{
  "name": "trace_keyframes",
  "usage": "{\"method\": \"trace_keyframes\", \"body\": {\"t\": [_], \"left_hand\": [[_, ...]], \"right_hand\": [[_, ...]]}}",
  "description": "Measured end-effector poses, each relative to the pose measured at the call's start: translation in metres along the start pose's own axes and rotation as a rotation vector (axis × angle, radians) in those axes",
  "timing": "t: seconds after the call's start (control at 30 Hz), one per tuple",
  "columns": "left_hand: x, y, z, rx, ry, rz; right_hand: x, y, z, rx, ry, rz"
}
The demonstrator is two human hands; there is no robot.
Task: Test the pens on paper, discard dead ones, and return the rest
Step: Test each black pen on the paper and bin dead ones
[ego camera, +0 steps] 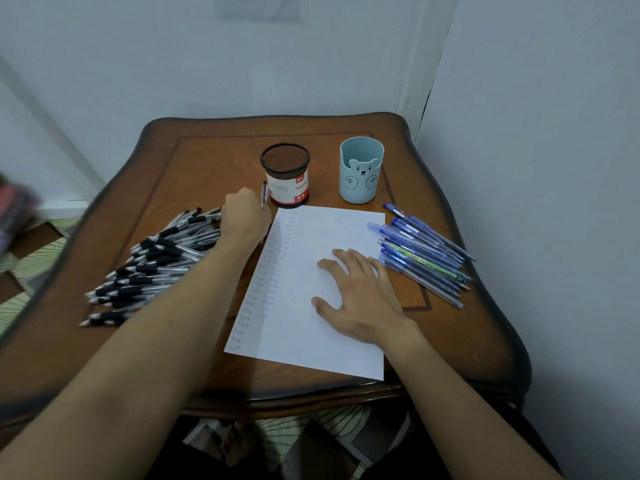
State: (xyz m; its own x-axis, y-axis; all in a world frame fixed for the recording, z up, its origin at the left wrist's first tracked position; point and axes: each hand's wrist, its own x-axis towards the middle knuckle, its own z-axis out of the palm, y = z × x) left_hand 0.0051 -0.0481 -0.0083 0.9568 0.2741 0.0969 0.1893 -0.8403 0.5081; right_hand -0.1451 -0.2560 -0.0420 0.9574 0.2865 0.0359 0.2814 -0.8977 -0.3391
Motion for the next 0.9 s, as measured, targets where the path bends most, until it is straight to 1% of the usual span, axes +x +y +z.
{"method": "trace_keyframes", "body": {"t": [0.13,0.3,0.33,0.37,0.43,0.5,0.53,0.6,0.67,0.7,0.77,0.9], "left_hand": [[0.017,0.005,0.007,0.016,0.048,-0.006],[0.021,0.003,0.007,0.055,-0.037,0.023],[0.019,0.002,0.006,0.052,-0.031,0.027],[0.016,0.0,0.005,0.049,0.0,0.049],[0.009,-0.006,0.003,0.063,0.097,0.149],[0.004,-0.012,-0.002,0.18,0.147,0.197],[0.004,-0.016,-0.004,0.28,0.106,0.18],[0.008,-0.021,-0.009,0.433,-0.081,0.1],[0.012,-0.029,-0.013,0.471,-0.245,0.034],[0.013,-0.032,-0.015,0.464,-0.285,0.025],[0.009,-0.039,-0.018,0.446,-0.28,0.053],[-0.005,-0.045,-0.023,0.431,-0.163,0.124]], "right_hand": [[0.0,0.0,0.0,0.0,-0.004,0.0],[0.0,0.001,0.0,0.002,-0.013,0.0],[0.001,0.001,0.0,-0.002,-0.015,0.001],[0.001,0.001,0.0,-0.004,-0.014,0.002],[0.0,0.001,0.0,-0.004,-0.012,0.002],[0.0,0.0,0.0,0.002,-0.005,0.0],[0.0,0.0,0.0,0.003,-0.003,0.001],[0.0,0.0,-0.001,-0.002,0.001,0.002],[0.0,-0.001,-0.002,0.001,0.002,0.004],[0.0,-0.001,-0.002,0.002,0.002,0.005],[0.0,-0.002,-0.002,0.0,0.002,0.007],[-0.001,-0.003,-0.003,-0.004,-0.015,0.014]]}}
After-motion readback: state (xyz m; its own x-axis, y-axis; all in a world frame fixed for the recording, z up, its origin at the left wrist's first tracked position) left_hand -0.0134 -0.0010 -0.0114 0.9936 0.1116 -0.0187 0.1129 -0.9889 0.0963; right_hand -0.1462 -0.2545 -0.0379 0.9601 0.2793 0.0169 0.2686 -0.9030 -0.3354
